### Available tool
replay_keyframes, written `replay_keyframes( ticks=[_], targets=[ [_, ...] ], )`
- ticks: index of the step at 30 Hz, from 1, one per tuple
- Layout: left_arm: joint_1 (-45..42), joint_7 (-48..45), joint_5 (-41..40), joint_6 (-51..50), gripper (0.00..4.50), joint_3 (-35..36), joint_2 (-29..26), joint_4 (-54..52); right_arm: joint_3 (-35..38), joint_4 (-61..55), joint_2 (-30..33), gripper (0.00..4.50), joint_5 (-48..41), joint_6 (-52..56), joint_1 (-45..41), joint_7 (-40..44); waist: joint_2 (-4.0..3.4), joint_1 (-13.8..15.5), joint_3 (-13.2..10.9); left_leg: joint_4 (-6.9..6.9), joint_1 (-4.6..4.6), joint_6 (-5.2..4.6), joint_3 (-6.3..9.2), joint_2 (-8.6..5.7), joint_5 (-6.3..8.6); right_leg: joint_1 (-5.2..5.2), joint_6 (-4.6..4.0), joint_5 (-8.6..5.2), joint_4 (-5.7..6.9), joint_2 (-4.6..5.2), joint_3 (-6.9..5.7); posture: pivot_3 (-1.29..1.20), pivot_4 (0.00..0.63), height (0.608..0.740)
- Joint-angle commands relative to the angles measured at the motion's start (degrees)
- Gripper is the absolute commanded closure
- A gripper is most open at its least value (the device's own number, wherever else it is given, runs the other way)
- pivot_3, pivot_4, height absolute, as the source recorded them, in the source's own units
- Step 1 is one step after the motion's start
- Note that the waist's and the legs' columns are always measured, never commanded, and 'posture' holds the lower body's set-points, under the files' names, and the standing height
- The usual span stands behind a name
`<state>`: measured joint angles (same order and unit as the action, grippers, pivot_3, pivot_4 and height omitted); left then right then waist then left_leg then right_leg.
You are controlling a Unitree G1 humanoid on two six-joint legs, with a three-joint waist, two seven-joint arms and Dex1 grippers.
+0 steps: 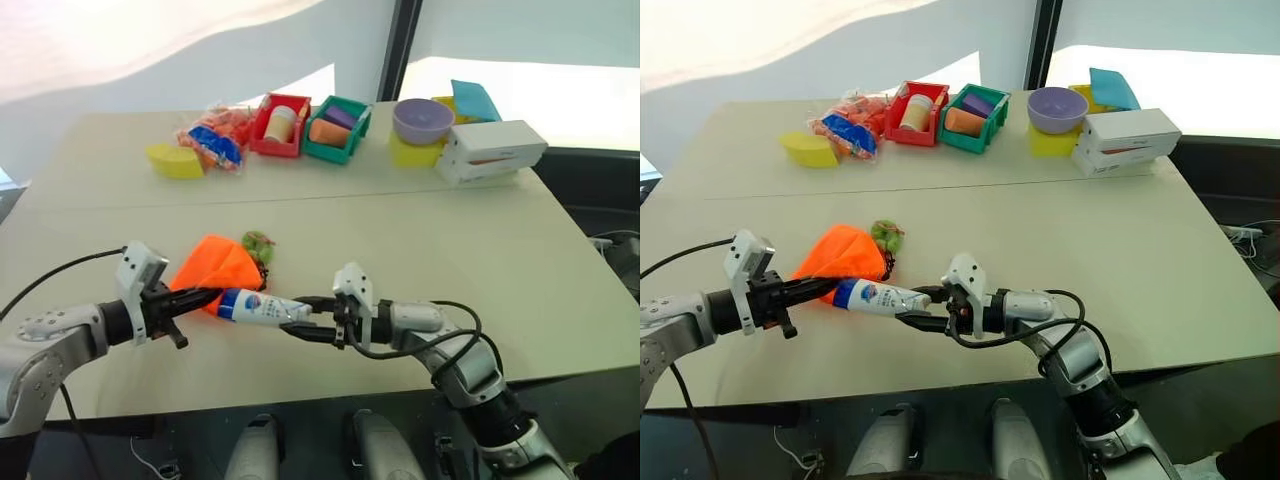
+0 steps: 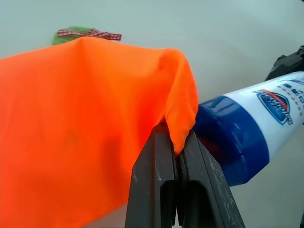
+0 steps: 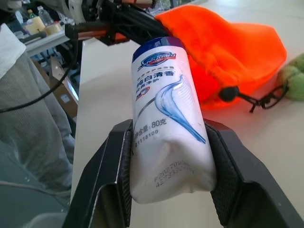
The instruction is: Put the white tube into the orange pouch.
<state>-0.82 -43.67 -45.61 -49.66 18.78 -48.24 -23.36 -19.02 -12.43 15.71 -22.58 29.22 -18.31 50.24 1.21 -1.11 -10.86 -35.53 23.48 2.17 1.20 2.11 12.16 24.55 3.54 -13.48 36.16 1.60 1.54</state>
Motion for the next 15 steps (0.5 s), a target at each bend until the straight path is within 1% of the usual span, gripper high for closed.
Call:
replay_keyframes(
  ticks=[1,3,15],
  targets=[
    [-0.59,-0.33,-1.08,-0.49,4.50,-0.12,-0.33,-2.34,0.46,1.10,-1.76,2.86,0.71,-2.18,-0.95,-1.75,0.01,0.01,0.00,0.00,0.00,0.00,0.00,0.00,0.00,0.00,0.00,0.00,0.00,0.00,0.00,0.00,0.150,0.740],
    [-0.89,-0.16,-1.23,-0.79,4.50,-0.28,-0.34,-2.67,0.39,1.70,-2.06,2.86,1.37,-2.81,-0.94,-2.22,0.00,0.03,0.00,0.00,0.00,0.00,-0.01,-0.01,0.00,0.00,-0.11,0.07,0.00,0.01,0.00,0.00,0.150,0.740],
    [-3.31,0.29,-1.85,-2.99,4.50,-3.36,-0.36,-5.28,0.39,4.68,-4.94,2.86,5.78,-5.97,-1.55,-7.53,0.00,-0.02,0.00,0.01,0.00,0.00,-0.01,-0.01,0.00,0.00,-0.11,0.08,0.01,-0.02,0.00,0.00,0.150,0.740]
  ],
)
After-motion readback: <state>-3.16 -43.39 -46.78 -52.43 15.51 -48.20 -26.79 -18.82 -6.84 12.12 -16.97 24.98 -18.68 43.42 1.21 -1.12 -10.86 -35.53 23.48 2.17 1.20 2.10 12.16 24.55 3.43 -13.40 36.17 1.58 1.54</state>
